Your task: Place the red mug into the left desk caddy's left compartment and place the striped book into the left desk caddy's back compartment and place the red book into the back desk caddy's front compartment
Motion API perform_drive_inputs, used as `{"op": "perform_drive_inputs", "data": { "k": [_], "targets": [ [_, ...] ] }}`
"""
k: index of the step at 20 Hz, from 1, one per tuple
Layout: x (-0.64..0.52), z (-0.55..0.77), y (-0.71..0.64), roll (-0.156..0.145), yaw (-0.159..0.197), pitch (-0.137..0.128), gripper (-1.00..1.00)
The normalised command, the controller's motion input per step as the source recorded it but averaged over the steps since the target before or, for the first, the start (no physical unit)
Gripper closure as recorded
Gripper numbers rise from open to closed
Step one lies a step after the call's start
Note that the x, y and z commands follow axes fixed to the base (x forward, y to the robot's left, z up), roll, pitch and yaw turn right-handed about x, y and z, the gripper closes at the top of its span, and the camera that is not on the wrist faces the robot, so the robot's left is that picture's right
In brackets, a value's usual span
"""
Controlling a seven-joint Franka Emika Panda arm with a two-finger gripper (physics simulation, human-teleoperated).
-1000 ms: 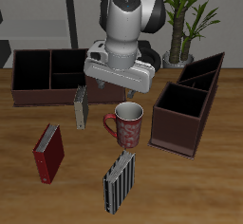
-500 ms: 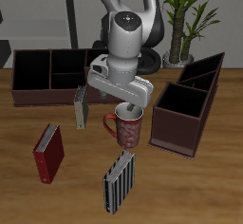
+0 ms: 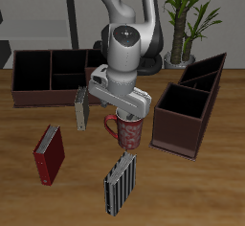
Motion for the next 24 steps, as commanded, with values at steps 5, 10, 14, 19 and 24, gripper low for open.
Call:
{"op": "perform_drive_inputs", "data": {
  "k": [5, 10, 14, 19, 24],
  "targets": [
    [-0.05, -0.23, 0.06, 0.044, 0.011, 0.053, 1.0],
    [-0.12, 0.01, 0.12, 0.038, 0.007, 0.001, 1.0],
    [0.03, 0.19, 0.04, 0.037, 0.016, -0.013, 1.0],
    [0.09, 0.13, -0.08, -0.023, 0.007, -0.004, 1.0],
    [0.08, 0.85, -0.33, -0.039, 0.069, -0.088, 1.0]
  ]
}}
